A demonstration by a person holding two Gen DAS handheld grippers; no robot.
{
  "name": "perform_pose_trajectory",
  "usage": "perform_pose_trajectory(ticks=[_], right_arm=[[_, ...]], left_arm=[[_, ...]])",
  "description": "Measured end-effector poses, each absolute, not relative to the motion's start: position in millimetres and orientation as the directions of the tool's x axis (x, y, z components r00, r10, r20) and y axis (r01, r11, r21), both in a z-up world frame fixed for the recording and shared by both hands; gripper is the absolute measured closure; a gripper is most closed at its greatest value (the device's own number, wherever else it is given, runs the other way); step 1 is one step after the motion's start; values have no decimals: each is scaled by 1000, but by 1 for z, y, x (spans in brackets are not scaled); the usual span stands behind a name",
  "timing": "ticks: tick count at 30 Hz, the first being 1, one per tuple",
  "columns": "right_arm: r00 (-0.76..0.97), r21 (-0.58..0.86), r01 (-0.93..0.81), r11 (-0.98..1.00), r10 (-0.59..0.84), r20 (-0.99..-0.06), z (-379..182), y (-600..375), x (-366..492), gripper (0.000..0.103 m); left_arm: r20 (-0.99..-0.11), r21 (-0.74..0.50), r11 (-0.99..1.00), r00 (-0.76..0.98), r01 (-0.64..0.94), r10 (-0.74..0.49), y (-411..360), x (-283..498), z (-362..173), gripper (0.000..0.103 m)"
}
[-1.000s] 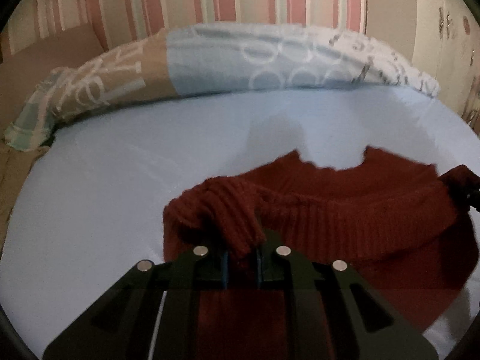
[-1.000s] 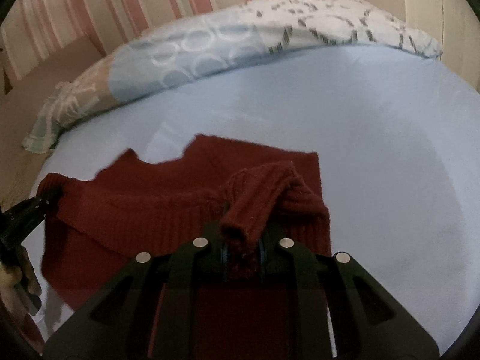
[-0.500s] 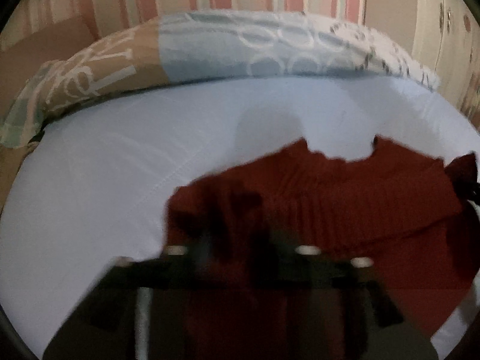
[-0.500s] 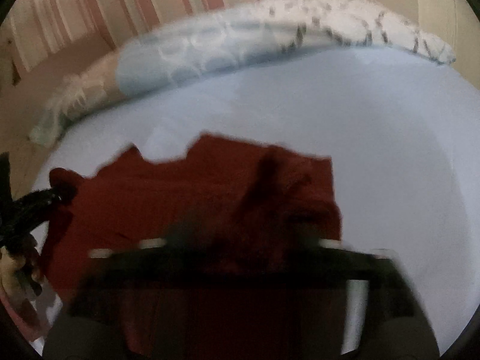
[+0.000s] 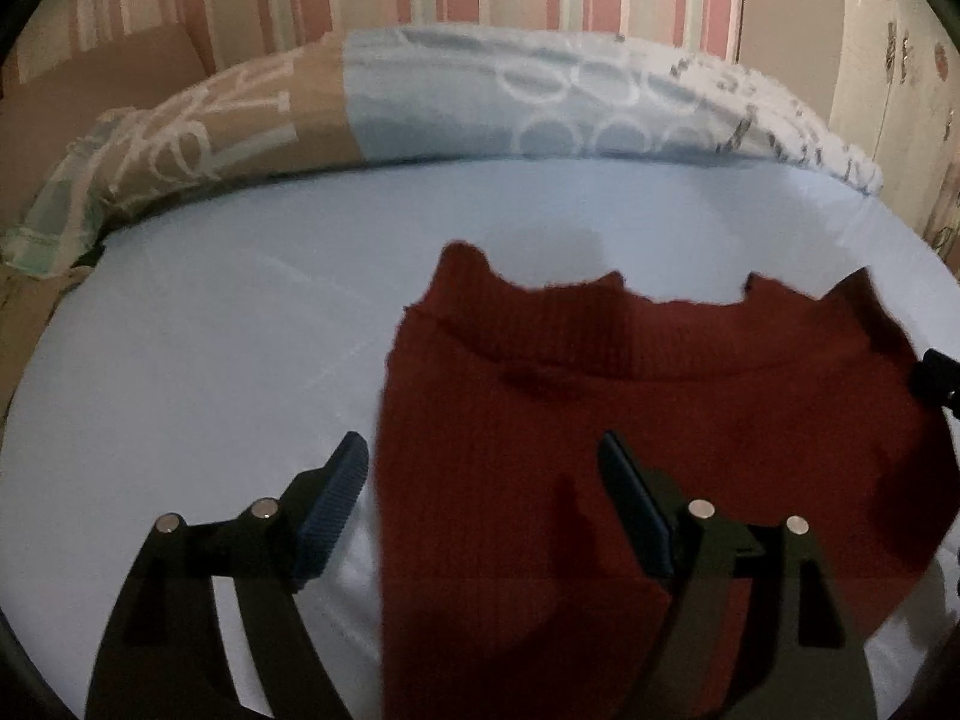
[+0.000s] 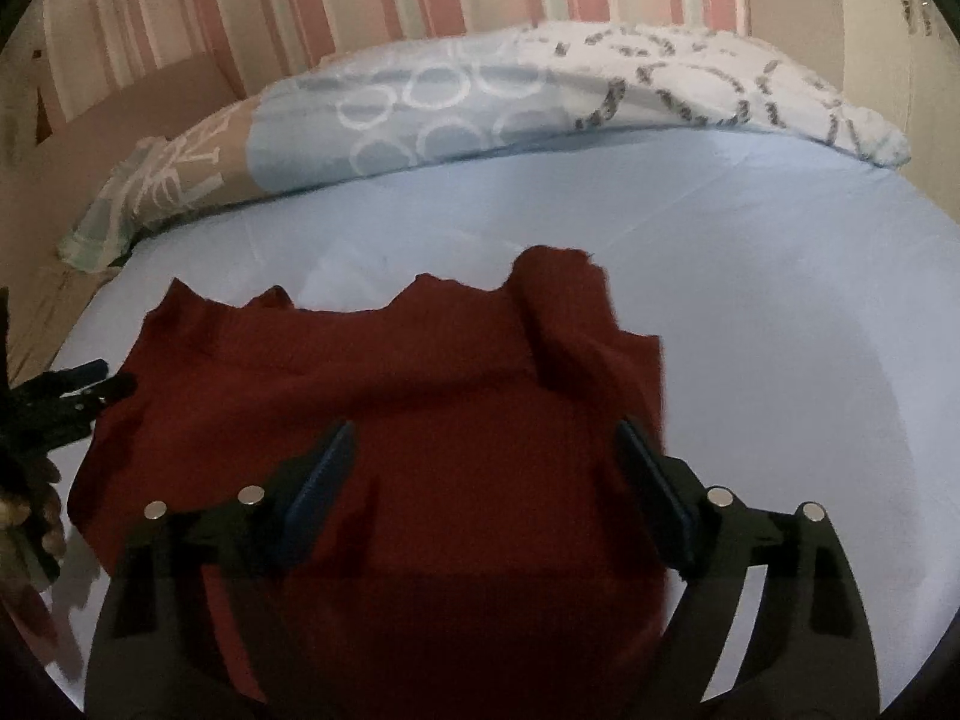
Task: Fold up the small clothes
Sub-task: 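Lift the hem with both grippers, fold it onto the collar, and release, then press the folded sweater flat with both grippers open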
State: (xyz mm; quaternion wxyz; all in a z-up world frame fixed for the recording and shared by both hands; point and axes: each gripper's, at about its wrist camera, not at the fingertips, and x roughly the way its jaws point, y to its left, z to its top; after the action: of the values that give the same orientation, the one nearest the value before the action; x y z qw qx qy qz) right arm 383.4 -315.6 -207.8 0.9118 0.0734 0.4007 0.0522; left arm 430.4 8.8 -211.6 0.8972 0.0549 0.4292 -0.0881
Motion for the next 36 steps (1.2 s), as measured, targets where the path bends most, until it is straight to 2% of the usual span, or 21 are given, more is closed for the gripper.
perform_pose_trajectory(ticks=[4, 7, 9, 11, 14, 17, 20, 21, 26, 27, 36], right_arm=[[629, 174, -13, 985, 143, -764, -217, -317, 412, 23], [576, 173, 33, 984, 123, -809, -231, -327, 432, 25], [555, 188, 60, 980, 123, -822, -238, -334, 438, 31], [541, 209, 81, 975, 133, -831, -242, -341, 443, 31], [529, 212, 85, 974, 137, -837, -242, -339, 444, 30], [583, 227, 35, 973, 164, -796, -224, -333, 431, 28], [668, 86, 9, 996, 58, -741, -198, -313, 416, 13], [669, 49, 13, 999, 28, -743, -196, -307, 419, 11], [520, 52, 82, 995, 2, -854, -222, -301, 464, 16], [504, 52, 87, 995, 1, -864, -228, -301, 468, 21], [426, 55, 161, 985, -19, -904, -255, -315, 481, 21]], left_arm=[[-819, 24, 984, 568, 177, -82, 10, 455, -226, 23], [-831, 46, 990, 555, 133, -35, 19, 467, -235, 23], [-833, 27, 994, 552, 110, -38, 28, 470, -238, 22], [-829, 34, 994, 558, 108, -32, 31, 470, -237, 22], [-822, 63, 991, 570, 121, -17, 28, 467, -235, 22], [-812, 81, 987, 584, 141, -17, 21, 461, -227, 23], [-793, 79, 980, 607, 181, -48, 9, 459, -216, 23], [-797, 84, 979, 602, 188, -47, 4, 463, -215, 23], [-847, 69, 981, 530, 180, -37, -9, 493, -224, 23], [-859, 67, 982, 511, 178, -34, -10, 499, -227, 23], [-903, 31, 986, 427, 167, -44, 2, 519, -247, 22]])
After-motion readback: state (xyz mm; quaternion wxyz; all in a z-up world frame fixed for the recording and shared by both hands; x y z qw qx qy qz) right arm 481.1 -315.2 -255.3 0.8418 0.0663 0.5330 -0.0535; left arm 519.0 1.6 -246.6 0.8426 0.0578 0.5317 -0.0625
